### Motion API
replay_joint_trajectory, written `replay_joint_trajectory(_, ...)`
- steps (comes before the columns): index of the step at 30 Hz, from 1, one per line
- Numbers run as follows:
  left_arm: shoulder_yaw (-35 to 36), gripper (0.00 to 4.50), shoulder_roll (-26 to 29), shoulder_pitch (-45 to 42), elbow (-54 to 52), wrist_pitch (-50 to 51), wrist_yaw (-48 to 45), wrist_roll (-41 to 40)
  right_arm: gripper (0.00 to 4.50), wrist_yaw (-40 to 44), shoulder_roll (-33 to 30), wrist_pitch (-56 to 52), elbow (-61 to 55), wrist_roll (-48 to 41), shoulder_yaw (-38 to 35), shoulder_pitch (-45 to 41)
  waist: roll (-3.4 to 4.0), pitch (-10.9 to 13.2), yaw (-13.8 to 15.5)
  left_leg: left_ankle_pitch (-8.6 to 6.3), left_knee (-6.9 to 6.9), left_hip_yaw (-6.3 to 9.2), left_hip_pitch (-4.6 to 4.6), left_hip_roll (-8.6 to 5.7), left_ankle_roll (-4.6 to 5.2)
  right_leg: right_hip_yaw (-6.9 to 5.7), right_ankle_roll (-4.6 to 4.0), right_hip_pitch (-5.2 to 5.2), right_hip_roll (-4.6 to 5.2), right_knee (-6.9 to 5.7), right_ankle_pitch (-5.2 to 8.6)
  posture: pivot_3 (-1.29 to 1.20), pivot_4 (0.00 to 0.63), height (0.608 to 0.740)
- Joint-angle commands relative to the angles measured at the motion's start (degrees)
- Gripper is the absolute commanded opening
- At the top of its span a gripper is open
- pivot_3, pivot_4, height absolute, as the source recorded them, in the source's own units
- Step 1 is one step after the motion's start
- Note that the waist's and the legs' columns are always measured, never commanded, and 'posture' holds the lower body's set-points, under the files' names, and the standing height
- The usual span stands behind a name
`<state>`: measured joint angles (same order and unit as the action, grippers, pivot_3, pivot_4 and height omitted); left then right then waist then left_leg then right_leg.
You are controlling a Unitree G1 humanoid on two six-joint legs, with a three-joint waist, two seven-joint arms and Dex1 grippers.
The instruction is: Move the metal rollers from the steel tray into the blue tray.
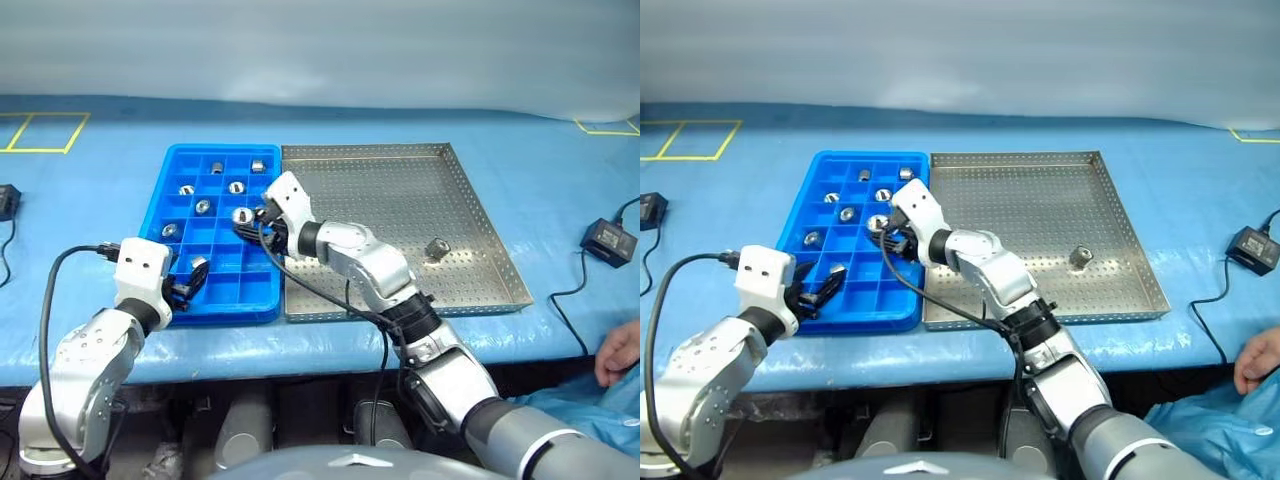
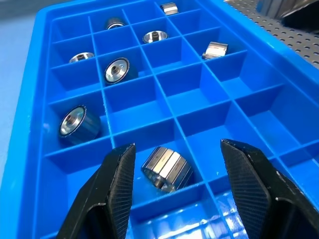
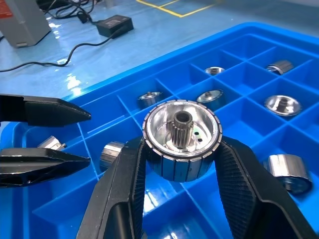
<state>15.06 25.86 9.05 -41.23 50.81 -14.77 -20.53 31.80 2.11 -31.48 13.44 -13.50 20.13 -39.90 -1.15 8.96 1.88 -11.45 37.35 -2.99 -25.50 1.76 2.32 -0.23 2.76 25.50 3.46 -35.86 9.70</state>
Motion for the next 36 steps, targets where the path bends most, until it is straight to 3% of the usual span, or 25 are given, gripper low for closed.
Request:
replay_joint_trajectory(1, 0.6, 2.95, -0.6, 0.4, -3.9, 0.0, 0.8, -0.5, 1.67, 1.5, 2.2, 4.8, 4.5, 1.3, -0.4, -3.1, 0.01, 0.0, 0.3, -0.01, 0.0, 0.0, 0.0, 0.01, -0.03, -0.01, 0.01, 0.01, 0.0, 0.0, 0.01, 0.22, 0.15, 0.74)
replay_joint_trajectory(12, -2.1, 2.95, -1.7, -0.9, -4.8, 0.8, 1.5, -1.0, 1.67, 3.5, 5.8, 13.7, 21.9, 3.5, -4.0, -9.7, 0.01, 0.0, 1.0, 0.01, -0.13, 0.12, 0.0, -0.09, -0.28, -0.17, 0.03, -0.01, -0.05, 0.0, 0.09, 0.25, 0.15, 0.74)
replay_joint_trajectory(13, -2.4, 2.95, -1.8, -1.1, -4.7, 0.8, 1.6, -1.0, 2.39, 3.1, 6.0, 14.6, 23.4, 4.0, -4.3, -10.3, 0.01, 0.0, 1.0, 0.07, -0.14, 0.12, 0.0, -0.11, -0.2, -0.17, 0.02, -0.01, -0.05, 0.0, 0.09, 0.25, 0.15, 0.74)
replay_joint_trajectory(17, -3.8, 2.95, -2.1, -2.0, -4.3, 0.8, 1.6, -0.9, 3.55, 3.1, 6.0, 19.3, 22.9, 5.4, -4.6, -9.9, 0.01, 0.0, 1.1, 0.1, -0.18, 0.13, 0.01, -0.13, -0.23, -0.17, -0.01, 0.0, -0.09, 0.0, 0.11, 0.24, 0.15, 0.74)
replay_joint_trajectory(20, -5.3, 2.95, -2.3, -2.9, -3.6, 0.7, 1.4, -0.9, 3.55, 2.0, 4.9, 19.1, 17.9, 6.0, -4.8, -8.0, 0.01, 0.0, 1.1, 0.11, -0.23, 0.15, 0.01, -0.13, -0.26, -0.19, -0.06, 0.01, -0.11, -0.01, 0.13, 0.23, 0.15, 0.74)
replay_joint_trajectory(25, -9.3, 2.95, -3.5, -5.7, -1.9, -0.1, 0.7, -1.0, 3.55, 2.0, -1.1, 12.5, -0.4, 7.1, -3.7, -0.1, 0.0, 0.0, 1.7, 0.11, -0.24, 0.27, -0.01, -0.11, -0.26, -0.28, -0.12, -0.04, -0.02, 0.0, 0.17, 0.2, 0.15, 0.74)
replay_joint_trajectory(30, -13.7, 2.95, -5.7, -10.7, 1.6, -2.7, -1.7, -1.8, 3.55, -1.0, -11.1, -3.3, -23.6, 6.9, -6.3, 12.1, -0.01, 0.0, 2.2, 0.1, -0.18, 0.27, -0.04, -0.11, -0.25, -0.32, -0.06, -0.05, 0.06, 0.03, 0.2, 0.14, 0.15, 0.74)
replay_joint_trajectory(36, -19.3, 2.95, -5.9, -15.6, 6.7, -5.0, -6.0, -1.3, 3.55, -6.4, -20.9, -18.7, -38.5, 9.7, -11.0, 21.1, 0.01, 0.0, 0.6, 0.14, -0.17, 0.19, -0.04, -0.13, -0.31, -0.32, -0.1, 0.02, -0.05, -0.04, 0.22, 0.02, 0.15, 0.74)
